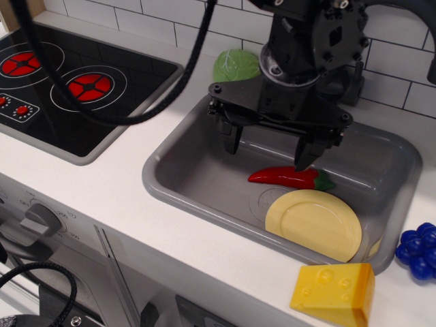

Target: Put blueberries on plate sink

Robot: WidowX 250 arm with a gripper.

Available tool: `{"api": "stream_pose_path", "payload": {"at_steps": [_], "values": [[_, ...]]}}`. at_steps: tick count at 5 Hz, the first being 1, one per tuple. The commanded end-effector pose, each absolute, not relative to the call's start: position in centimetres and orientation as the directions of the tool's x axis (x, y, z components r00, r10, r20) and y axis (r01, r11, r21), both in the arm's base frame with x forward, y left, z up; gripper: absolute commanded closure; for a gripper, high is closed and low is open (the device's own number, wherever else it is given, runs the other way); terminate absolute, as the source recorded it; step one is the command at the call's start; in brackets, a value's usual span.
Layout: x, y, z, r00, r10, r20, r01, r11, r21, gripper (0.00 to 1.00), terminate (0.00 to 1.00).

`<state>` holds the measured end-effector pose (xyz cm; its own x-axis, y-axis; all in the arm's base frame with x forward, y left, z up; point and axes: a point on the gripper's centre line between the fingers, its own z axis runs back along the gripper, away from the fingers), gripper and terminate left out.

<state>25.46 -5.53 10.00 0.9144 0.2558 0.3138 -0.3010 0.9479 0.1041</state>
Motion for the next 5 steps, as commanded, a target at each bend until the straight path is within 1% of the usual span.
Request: {"api": "stream_pose_path", "payload": {"at_steps": [1,2,3,4,5], "values": [[25.5,-5.5,10.0,0.914,0.256,0.314,-0.301,0.948,0.104,0.0,0.0],[26.2,-7.9,9.7,0.818,0.483,0.313,-0.527,0.847,0.072,0.0,0.0],[27.2,-10.3,9.8,0.675,0.677,0.293,-0.72,0.691,0.062,0.0,0.0],[27.9,-12.0,10.4,0.48,0.84,0.253,-0.869,0.494,0.008,0.0,0.0],[28.0,-13.5,10.3,0.253,0.94,0.228,-0.965,0.264,-0.016,0.0,0.0]]}}
